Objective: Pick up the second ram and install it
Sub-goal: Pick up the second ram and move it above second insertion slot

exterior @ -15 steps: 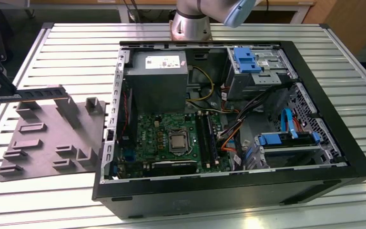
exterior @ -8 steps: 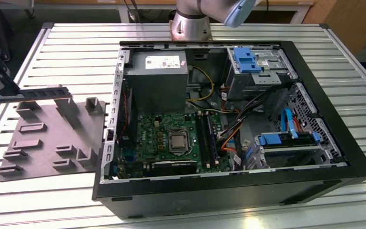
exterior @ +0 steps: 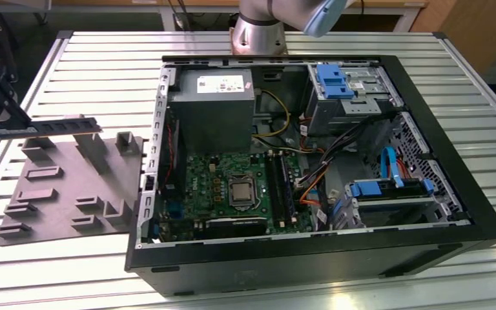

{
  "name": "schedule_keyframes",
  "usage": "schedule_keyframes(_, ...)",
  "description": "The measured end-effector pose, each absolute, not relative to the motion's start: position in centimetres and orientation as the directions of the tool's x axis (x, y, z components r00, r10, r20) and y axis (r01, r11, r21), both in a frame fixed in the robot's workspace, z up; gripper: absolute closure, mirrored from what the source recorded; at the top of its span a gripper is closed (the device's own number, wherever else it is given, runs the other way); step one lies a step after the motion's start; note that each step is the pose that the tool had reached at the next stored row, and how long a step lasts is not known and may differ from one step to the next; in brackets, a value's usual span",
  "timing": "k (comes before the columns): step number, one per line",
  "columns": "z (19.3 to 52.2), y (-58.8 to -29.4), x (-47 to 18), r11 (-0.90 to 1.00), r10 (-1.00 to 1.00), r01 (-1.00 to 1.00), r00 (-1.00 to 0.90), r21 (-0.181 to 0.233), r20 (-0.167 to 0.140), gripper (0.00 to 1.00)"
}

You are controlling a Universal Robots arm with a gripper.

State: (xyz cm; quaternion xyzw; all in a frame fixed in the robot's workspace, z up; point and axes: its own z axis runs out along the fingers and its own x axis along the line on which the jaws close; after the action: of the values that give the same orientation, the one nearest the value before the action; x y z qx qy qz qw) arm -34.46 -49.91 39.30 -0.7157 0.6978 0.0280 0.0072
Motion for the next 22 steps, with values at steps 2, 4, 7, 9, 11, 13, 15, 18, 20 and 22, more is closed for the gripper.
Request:
schedule_keyframes(2, 39.3, -49.9, -34.3, -0.026, -0.998, -0.999, 0.025, 0.029, -0.05, 0.88)
schedule_keyframes(4, 39.3, -49.9, -34.2, -0.026, -0.998, -0.999, 0.025, 0.029, -0.05, 0.88)
schedule_keyframes(7, 39.3, -49.9, -33.9, -0.026, -0.998, -0.999, 0.025, 0.029, -0.05, 0.88)
schedule_keyframes(9, 39.3, -49.9, -33.7, -0.026, -0.998, -0.999, 0.025, 0.029, -0.05, 0.88)
schedule_keyframes(11, 39.3, -49.9, -33.5, -0.026, -0.998, -0.999, 0.025, 0.029, -0.05, 0.88)
schedule_keyframes(13, 39.3, -49.9, -33.3, -0.026, -0.998, -0.999, 0.025, 0.029, -0.05, 0.88)
schedule_keyframes(15, 39.3, -49.9, -33.1, -0.026, -0.998, -0.999, 0.025, 0.029, -0.05, 0.88)
schedule_keyframes(18, 39.3, -49.9, -32.8, -0.026, -0.998, -0.999, 0.025, 0.029, -0.05, 0.88)
schedule_keyframes(20, 39.3, -49.9, -32.6, -0.026, -0.998, -0.999, 0.025, 0.029, -0.05, 0.88)
schedule_keyframes(22, 39.3, -49.9, -32.4, -0.026, -0.998, -0.999, 0.025, 0.029, -0.05, 0.88)
